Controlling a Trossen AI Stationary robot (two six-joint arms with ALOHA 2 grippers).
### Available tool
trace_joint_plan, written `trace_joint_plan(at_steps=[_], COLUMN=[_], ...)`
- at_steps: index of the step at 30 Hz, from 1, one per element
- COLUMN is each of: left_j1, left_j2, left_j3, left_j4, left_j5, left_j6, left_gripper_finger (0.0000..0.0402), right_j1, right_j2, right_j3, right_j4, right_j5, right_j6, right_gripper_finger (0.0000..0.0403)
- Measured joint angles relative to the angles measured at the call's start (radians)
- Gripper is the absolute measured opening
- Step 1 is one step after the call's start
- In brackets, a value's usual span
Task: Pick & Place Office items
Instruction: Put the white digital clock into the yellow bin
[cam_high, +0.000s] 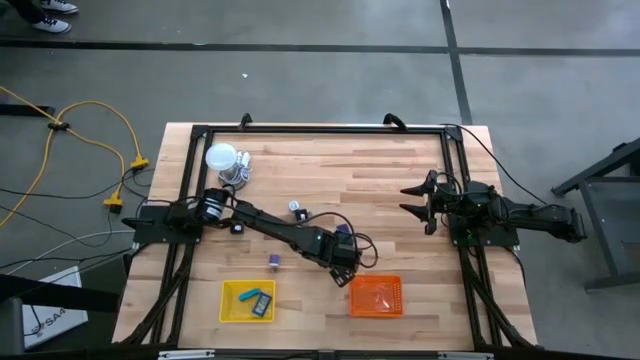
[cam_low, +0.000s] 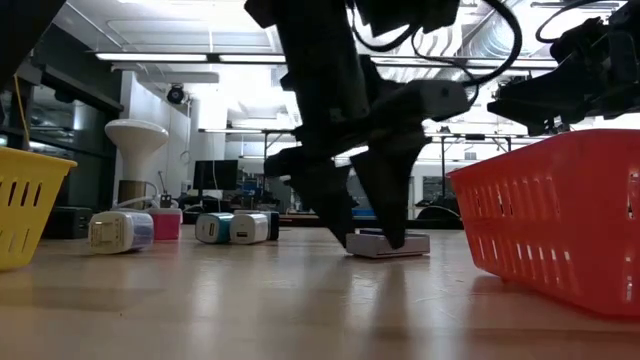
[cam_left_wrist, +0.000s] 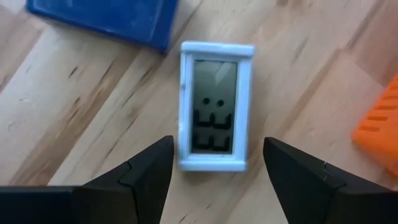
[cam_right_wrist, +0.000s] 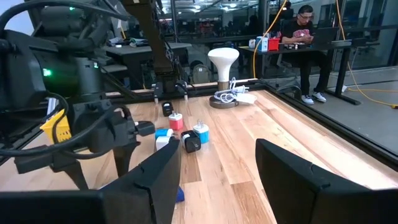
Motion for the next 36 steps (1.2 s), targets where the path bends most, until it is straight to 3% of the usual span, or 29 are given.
trace_joint_plan(at_steps=[12, 23, 36], left_j1=[0.000, 0.000, -0.002], left_j2=[0.002, 0.012, 0.027], left_j3=[0.000, 0.001, 0.003], left_j4=[0.005, 0.008, 0.000], left_j5=[0.000, -0.001, -0.010], left_j6=[-0.001, -0.021, -0.048], left_gripper_finger=[0.0240, 0.0194, 0.0181], right_j1=[0.000, 0.000, 0.000], right_j2=[0.000, 0.000, 0.000], right_j3=[0.000, 0.000, 0.000], right_j4=[0.000, 0.000, 0.000], right_j5=[0.000, 0.000, 0.000], right_j6=[0.000, 0.000, 0.000], right_gripper_finger=[0.0195, 0.0195, 0.0195])
